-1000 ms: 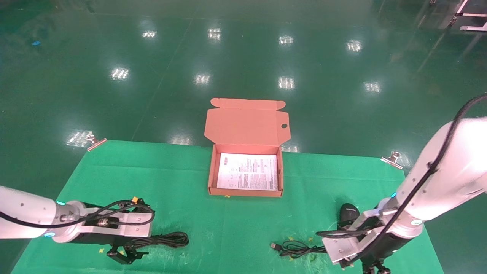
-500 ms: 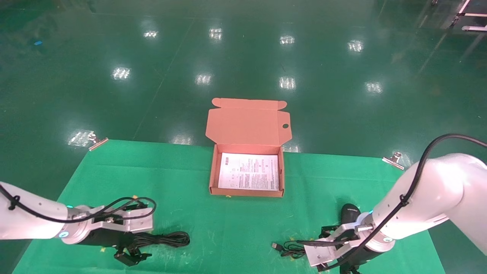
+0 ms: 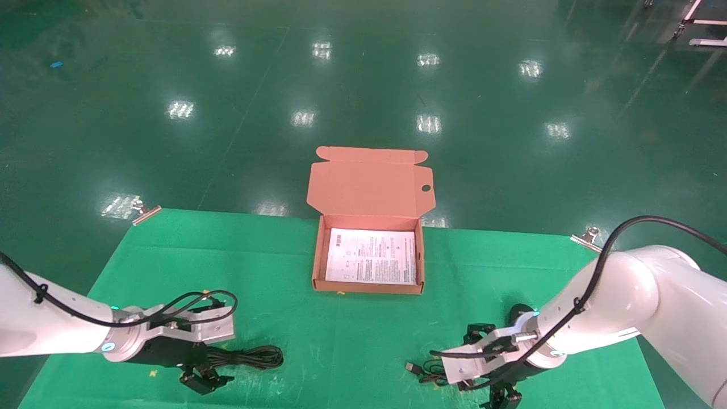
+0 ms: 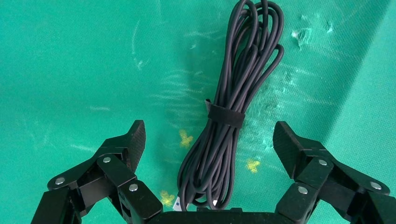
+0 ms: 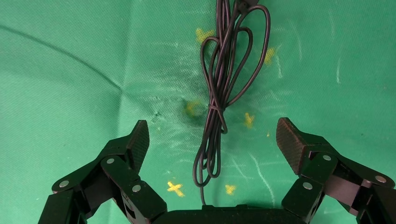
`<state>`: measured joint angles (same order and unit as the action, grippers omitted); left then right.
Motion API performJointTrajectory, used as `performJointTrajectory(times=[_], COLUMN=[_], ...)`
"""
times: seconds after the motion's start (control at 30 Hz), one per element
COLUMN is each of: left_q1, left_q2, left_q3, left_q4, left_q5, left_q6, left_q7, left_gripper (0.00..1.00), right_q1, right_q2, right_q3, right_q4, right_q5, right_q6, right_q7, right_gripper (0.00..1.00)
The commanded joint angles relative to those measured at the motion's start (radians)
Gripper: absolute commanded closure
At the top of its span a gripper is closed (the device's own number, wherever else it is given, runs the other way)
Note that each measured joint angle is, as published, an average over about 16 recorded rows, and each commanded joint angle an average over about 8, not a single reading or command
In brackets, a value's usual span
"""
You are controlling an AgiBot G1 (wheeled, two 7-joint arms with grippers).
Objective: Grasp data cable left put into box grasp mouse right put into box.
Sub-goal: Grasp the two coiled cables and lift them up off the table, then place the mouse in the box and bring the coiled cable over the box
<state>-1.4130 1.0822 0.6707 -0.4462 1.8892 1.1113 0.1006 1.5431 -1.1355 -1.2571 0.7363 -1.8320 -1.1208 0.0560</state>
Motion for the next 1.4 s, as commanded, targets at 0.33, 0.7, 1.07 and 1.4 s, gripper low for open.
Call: performJointTrajectory(times=[0.33, 0.7, 1.07, 1.4], left_q1=[-0.014, -0.010, -0.008, -0.007], left_q2=[0.012, 0.009, 0.008, 0.007], left_q3=[-0.005, -0.004, -0.004, -0.004], left_q4=[0.055, 0.040, 0.032, 0.029], left_q5=[-0.009, -0.008, -0.008, -0.007], left_q6=[-0.009, -0.006, -0.005, -0.004], left_q7=[0.028, 0.024, 0.022, 0.021], left_gripper=[1.00, 1.00, 1.00, 1.00], right_q1=[-0.009, -0.007, -0.006, -0.005], right_q2=[-0.015, -0.012, -0.010, -0.010], right_q3=[0.002, 0.002, 0.002, 0.002], right_q4=[-0.031, -0.023, -0.020, -0.018], right_q5=[-0.003, -0.002, -0.002, -0.002], right_q6=[0.032, 0.026, 0.022, 0.020], right_q7=[-0.020, -0.015, -0.013, -0.012], right_gripper=[1.00, 1.00, 1.00, 1.00])
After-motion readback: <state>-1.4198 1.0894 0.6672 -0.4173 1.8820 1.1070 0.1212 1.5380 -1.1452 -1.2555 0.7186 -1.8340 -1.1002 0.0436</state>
